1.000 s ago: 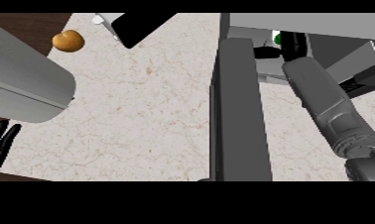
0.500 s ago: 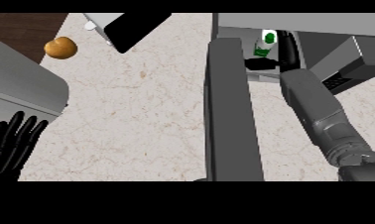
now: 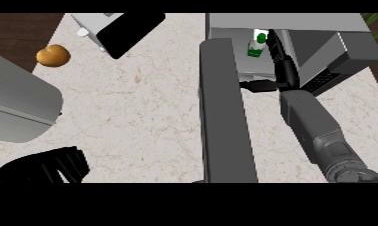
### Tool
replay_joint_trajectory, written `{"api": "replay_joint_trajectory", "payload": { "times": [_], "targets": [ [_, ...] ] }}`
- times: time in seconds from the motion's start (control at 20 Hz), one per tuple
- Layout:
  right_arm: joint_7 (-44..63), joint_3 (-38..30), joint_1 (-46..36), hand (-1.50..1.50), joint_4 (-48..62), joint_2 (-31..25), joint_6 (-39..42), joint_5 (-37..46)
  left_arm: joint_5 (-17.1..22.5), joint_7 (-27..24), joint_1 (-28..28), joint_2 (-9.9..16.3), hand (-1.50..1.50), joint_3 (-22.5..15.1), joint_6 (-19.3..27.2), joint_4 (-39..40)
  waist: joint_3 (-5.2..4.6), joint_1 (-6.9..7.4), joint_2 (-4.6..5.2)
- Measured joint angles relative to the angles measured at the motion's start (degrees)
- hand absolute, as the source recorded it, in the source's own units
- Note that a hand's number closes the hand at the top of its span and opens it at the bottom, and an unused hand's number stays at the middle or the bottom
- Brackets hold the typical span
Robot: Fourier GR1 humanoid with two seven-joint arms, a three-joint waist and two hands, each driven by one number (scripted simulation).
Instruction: Pick up the milk, place it into the microwave and close the microwave
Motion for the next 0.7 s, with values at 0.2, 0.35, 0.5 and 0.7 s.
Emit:
{"api": "replay_joint_trajectory", "payload": {
  "times": [0.2,0.35,0.5,0.7],
  "targets": [
    [-2.1,-0.1,4.0,-1.5,-1.4,1.6,3.9,-0.9,-1.9,1.2,-1.0,-0.5,1.5,-3.9,2.0,0.7,-0.06,-0.86,-0.42],
    [-2.2,0.6,7.4,-1.5,-3.8,1.8,5.4,-1.3,-2.8,2.5,-1.9,-0.7,1.5,-6.0,3.1,1.4,-0.11,-1.53,-0.74],
    [-2.6,1.7,11.7,-1.5,-7.0,1.9,6.8,-1.4,-3.6,3.3,-2.3,-0.6,1.5,-8.5,4.2,1.9,-0.15,-2.09,-0.99],
    [-3.8,3.3,18.4,-1.5,-11.3,2.1,8.6,-1.4,-7.5,2.8,-3.9,-0.7,1.5,-12.7,5.3,3.2,-0.18,-2.57,-1.14]
  ]
}}
